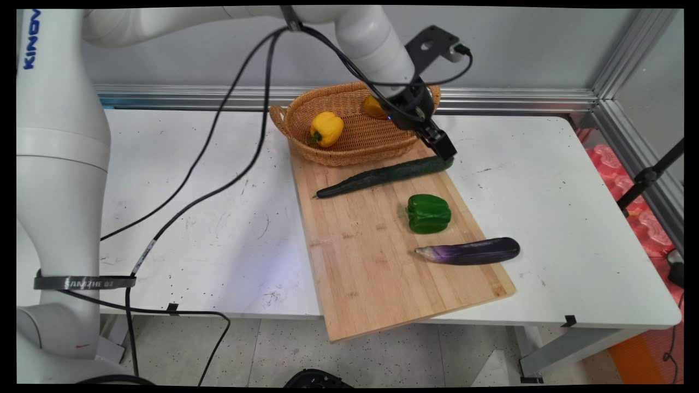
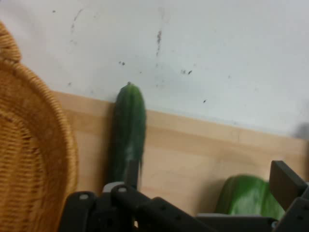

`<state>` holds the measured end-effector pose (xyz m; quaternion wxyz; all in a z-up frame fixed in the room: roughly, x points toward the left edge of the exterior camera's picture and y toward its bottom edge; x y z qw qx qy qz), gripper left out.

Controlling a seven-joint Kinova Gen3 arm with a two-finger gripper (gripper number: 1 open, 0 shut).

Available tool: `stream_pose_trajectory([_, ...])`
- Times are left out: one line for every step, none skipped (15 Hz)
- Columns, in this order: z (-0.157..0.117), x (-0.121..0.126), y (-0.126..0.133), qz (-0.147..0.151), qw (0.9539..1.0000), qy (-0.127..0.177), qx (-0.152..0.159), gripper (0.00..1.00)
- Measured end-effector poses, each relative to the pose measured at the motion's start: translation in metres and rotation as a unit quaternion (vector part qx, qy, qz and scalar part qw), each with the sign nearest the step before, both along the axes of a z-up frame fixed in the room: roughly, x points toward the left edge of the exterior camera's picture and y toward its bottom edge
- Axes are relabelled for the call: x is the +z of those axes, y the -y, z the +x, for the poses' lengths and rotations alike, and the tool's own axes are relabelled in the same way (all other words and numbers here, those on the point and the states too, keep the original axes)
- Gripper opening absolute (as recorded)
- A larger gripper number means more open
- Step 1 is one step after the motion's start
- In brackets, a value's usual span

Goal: Pick up the potato from the vegetable basket

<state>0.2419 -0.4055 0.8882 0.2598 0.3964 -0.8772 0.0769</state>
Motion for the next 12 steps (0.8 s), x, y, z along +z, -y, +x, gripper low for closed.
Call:
stream_pose_trajectory([0.006, 0.004, -0.001, 0.001, 1.0000, 0.005, -0.005, 1.00])
stream_pose_trajectory([0.015, 0.009, -0.002, 0.003, 0.9998, 0.013, -0.012, 1.00])
stream_pose_trajectory([0.025, 0.012, -0.004, 0.006, 0.9995, 0.022, -0.020, 1.00])
stream_pose_trajectory([0.034, 0.014, -0.006, 0.010, 0.9991, 0.031, -0.026, 1.00])
stream_pose_trajectory([0.047, 0.017, -0.010, 0.014, 0.9985, 0.042, -0.033, 1.00])
stream_pose_trajectory([0.061, 0.019, -0.013, 0.020, 0.9975, 0.054, -0.040, 1.00])
stream_pose_trajectory([0.075, 0.020, -0.017, 0.025, 0.9964, 0.067, -0.047, 1.00])
stream_pose_trajectory([0.087, 0.022, -0.020, 0.029, 0.9952, 0.077, -0.052, 1.00])
stream_pose_trajectory([0.095, 0.022, -0.022, 0.032, 0.9945, 0.084, -0.055, 1.00])
stream_pose_trajectory([0.106, 0.023, -0.024, 0.036, 0.9932, 0.094, -0.059, 1.00])
stream_pose_trajectory([0.113, 0.023, -0.025, 0.038, 0.9924, 0.100, -0.061, 1.00])
stream_pose_trajectory([0.125, 0.024, -0.026, 0.040, 0.9910, 0.111, -0.064, 1.00])
